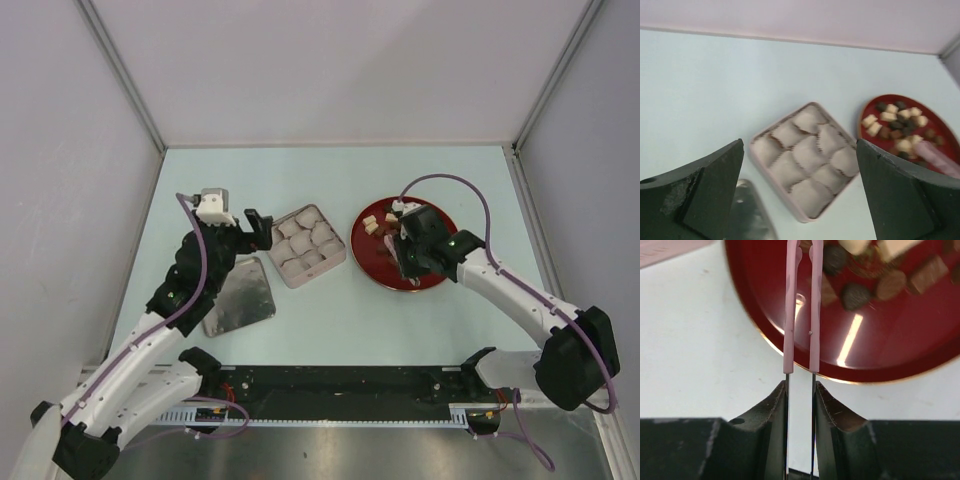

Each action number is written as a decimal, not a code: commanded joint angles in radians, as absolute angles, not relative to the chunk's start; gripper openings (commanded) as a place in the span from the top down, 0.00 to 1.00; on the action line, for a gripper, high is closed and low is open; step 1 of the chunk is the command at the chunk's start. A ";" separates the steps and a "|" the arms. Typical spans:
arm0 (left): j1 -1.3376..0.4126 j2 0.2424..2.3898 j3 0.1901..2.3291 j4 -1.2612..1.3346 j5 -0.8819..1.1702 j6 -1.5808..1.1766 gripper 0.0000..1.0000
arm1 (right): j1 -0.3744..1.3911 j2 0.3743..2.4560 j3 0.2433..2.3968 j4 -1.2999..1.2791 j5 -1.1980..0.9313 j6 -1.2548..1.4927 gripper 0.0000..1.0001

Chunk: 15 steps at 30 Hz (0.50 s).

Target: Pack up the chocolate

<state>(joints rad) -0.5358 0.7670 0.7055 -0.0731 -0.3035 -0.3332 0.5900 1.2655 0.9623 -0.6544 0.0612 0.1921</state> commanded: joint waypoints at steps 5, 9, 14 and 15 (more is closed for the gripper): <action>-0.512 0.721 0.704 -0.138 -0.442 -0.041 0.02 | 0.489 1.276 1.005 -0.796 0.017 0.284 0.72; -0.512 0.723 0.693 -0.140 -0.445 -0.034 0.01 | 0.491 1.311 1.005 -0.802 0.011 0.285 0.70; -0.511 0.736 0.667 -0.117 -0.429 -0.022 0.02 | 0.488 1.347 1.005 -0.807 -0.023 0.290 0.66; -0.511 0.738 0.663 -0.112 -0.437 -0.023 0.01 | 0.488 1.350 1.005 -0.807 -0.026 0.291 0.64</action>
